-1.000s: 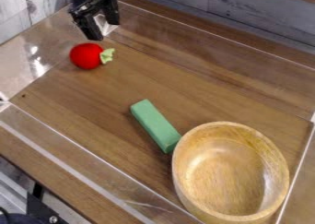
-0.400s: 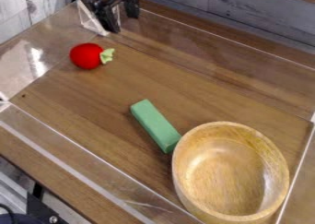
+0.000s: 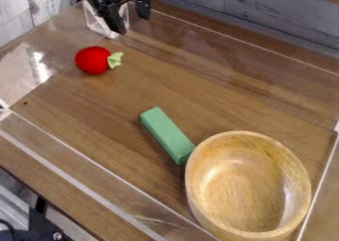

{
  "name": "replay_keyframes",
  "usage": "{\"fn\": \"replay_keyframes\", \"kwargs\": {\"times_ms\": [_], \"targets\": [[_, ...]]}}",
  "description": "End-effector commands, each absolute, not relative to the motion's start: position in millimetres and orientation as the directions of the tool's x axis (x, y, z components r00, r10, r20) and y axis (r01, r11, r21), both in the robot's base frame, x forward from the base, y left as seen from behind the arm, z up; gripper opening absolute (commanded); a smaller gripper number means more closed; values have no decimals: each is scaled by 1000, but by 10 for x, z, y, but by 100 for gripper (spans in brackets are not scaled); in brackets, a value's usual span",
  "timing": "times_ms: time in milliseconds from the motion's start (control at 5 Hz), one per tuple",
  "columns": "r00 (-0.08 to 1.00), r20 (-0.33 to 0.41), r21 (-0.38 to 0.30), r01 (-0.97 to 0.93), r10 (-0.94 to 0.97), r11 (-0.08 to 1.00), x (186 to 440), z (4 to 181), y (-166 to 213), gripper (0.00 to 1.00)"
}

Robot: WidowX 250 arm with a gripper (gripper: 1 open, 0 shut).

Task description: Move the red object to the left side of the table

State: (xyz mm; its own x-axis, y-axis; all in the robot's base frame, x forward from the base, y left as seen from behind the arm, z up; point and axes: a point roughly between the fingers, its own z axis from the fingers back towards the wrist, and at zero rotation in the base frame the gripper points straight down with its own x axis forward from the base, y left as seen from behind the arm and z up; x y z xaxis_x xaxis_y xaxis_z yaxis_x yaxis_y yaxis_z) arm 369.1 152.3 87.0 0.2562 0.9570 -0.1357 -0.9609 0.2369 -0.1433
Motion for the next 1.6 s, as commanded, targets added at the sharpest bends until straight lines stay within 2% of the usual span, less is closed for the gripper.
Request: {"fn": "replay_keyframes", "kwargs": {"times_ms": [0, 400, 600, 800, 1200, 1400], "targets": [[309, -49, -222, -931, 950, 291, 3722, 1236, 1484, 100], [262, -34, -217, -944, 965, 248, 3709, 1432, 1460, 100], [318, -38, -212, -929, 947, 303, 3740, 1334, 1569, 0], [354, -57, -200, -920, 934, 336, 3719, 1182, 1734, 0], [297, -89, -179, -944, 951, 278, 3716, 892, 1878, 0], [309, -90, -173, -941, 947, 290, 3731, 771, 1929, 100]]}}
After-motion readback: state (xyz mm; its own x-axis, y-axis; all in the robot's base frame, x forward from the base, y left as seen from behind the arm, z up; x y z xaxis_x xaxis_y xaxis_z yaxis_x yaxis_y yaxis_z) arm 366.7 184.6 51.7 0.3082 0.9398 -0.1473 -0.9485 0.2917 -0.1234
